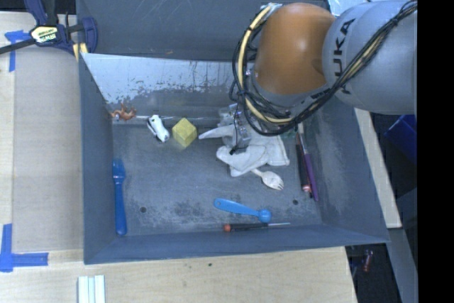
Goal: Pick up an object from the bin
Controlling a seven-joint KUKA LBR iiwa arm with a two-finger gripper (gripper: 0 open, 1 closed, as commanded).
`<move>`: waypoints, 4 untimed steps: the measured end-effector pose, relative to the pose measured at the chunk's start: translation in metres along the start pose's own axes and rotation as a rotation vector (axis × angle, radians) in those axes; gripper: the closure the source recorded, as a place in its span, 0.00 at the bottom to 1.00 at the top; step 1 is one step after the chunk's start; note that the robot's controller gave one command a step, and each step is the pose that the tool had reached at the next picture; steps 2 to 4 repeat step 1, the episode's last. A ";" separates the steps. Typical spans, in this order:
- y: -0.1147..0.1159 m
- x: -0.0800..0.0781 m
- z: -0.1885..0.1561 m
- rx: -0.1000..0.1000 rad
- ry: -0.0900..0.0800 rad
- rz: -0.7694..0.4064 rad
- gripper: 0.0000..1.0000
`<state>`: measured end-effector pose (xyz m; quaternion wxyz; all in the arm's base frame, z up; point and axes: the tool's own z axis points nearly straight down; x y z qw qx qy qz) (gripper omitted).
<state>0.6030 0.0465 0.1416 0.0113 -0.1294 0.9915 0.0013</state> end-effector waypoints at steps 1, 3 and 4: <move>0.000 -0.001 -0.011 0.001 -0.004 0.002 1.00; 0.000 -0.001 -0.011 0.001 -0.004 0.002 1.00; 0.000 -0.001 -0.011 0.001 -0.004 0.002 1.00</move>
Offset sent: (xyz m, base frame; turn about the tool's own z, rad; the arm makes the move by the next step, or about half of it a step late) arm 0.0006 0.0000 0.0101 0.0012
